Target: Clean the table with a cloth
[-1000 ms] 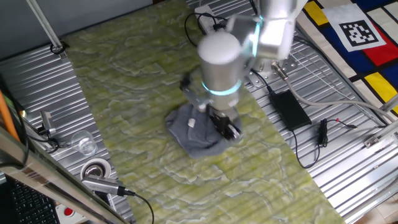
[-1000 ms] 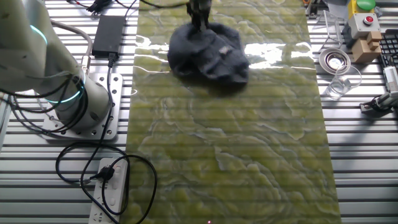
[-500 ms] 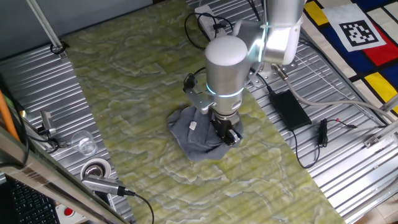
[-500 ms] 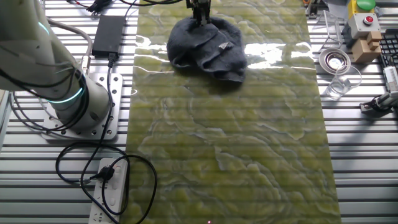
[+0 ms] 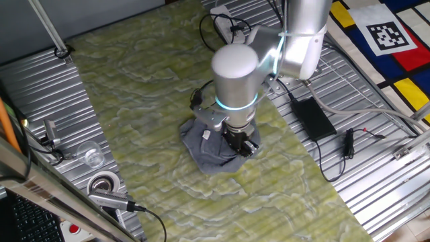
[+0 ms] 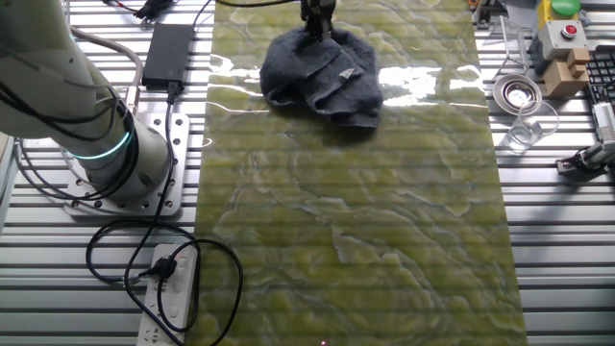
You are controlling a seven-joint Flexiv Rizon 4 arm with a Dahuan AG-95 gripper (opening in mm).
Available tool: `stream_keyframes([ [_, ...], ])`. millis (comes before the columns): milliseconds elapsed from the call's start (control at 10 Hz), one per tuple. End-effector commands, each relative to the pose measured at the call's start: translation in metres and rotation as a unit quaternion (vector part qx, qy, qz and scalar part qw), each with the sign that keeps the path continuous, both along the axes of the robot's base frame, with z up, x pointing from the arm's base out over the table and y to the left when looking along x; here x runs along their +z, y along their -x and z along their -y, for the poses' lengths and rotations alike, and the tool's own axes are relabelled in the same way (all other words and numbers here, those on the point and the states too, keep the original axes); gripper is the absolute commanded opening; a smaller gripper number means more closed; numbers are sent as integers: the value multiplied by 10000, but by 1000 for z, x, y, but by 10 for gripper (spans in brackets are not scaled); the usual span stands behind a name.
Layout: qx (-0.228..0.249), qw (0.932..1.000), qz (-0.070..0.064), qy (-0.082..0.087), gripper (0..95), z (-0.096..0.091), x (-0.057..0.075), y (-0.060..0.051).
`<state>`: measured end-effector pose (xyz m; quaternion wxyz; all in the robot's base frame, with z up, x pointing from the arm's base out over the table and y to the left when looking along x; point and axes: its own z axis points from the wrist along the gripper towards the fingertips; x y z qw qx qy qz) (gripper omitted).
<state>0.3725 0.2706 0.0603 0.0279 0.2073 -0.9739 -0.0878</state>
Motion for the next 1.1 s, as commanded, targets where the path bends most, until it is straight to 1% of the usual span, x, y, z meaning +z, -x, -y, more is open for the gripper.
stream_keyframes([
  [100,1065,9942,11,166,0,-1,-2,1],
  [200,1320,9911,39,187,0,-1,-2,1],
  [300,1455,9891,51,219,0,-1,-2,1],
  [400,1512,9882,57,214,0,-1,-2,1],
  [500,1491,9887,50,168,0,-1,-2,1],
  [600,1359,9907,17,18,0,-1,-2,1],
  [800,1016,9946,-62,-216,0,-1,-2,1],
  [900,946,9952,-68,-241,0,-1,-2,1],
  [1000,644,9976,-105,-253,0,-17,-2,7],
  [1100,455,9987,-123,-209,0,-37,0,14],
])
